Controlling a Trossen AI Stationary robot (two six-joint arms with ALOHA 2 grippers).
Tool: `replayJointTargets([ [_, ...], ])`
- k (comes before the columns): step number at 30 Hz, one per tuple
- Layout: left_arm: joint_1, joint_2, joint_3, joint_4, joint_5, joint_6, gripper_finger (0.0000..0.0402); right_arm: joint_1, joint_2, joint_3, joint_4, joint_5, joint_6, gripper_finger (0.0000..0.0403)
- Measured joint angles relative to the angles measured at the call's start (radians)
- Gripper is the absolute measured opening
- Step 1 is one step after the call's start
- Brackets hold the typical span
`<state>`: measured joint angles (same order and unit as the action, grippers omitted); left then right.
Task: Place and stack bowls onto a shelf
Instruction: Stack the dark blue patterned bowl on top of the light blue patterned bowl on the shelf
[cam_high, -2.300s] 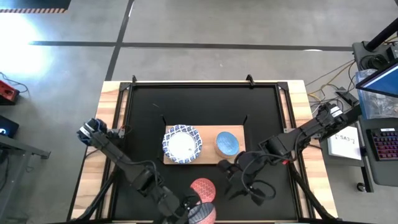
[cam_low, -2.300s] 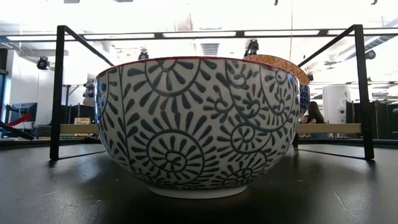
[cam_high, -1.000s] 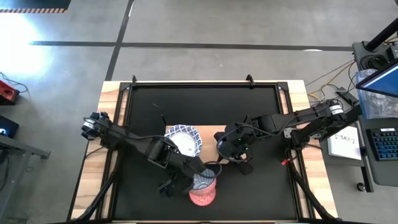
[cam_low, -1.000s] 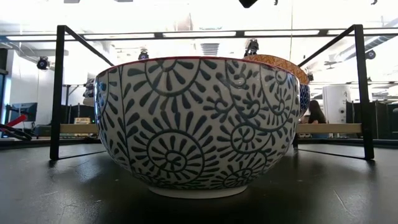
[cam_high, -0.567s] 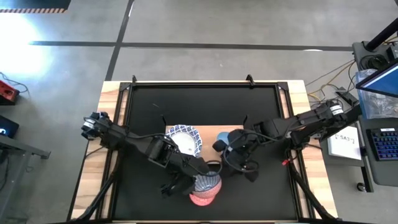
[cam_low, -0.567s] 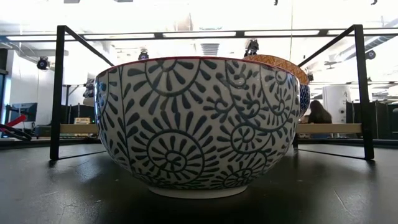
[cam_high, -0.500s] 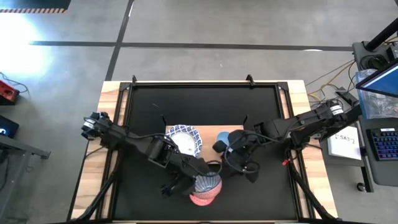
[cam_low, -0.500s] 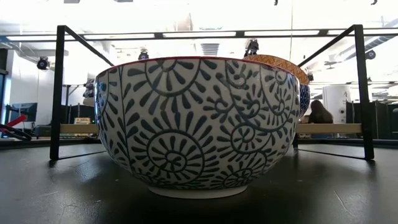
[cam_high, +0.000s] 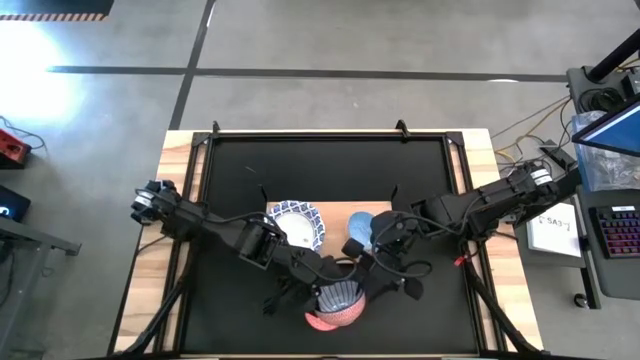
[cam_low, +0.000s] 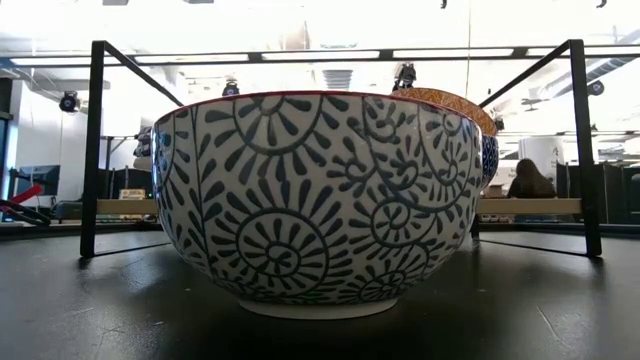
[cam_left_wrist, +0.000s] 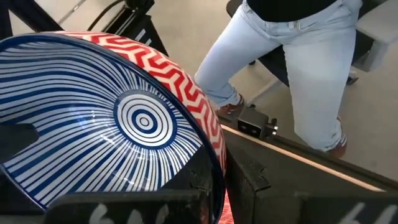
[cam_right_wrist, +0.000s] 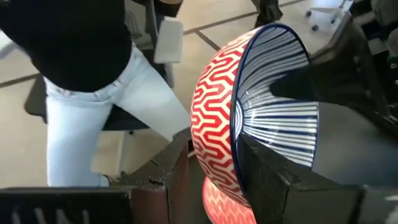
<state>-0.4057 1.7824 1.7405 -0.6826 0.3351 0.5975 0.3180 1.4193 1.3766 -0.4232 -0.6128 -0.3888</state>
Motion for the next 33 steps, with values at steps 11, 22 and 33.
replayJointTargets([
  [11,0.002,0.002,0.000,0.003,-0.002,0.132,0.0005,0.023,0.003,0.001,0.025,-0.018,0.038,0.0105],
  [22,0.013,0.002,-0.002,0.015,0.006,0.187,0.0005,0.025,0.042,0.001,0.067,-0.042,0.031,0.0093],
  [33,0.026,0.002,-0.002,0.014,0.016,0.223,0.0006,0.023,0.045,0.001,0.071,-0.085,-0.033,0.0063],
])
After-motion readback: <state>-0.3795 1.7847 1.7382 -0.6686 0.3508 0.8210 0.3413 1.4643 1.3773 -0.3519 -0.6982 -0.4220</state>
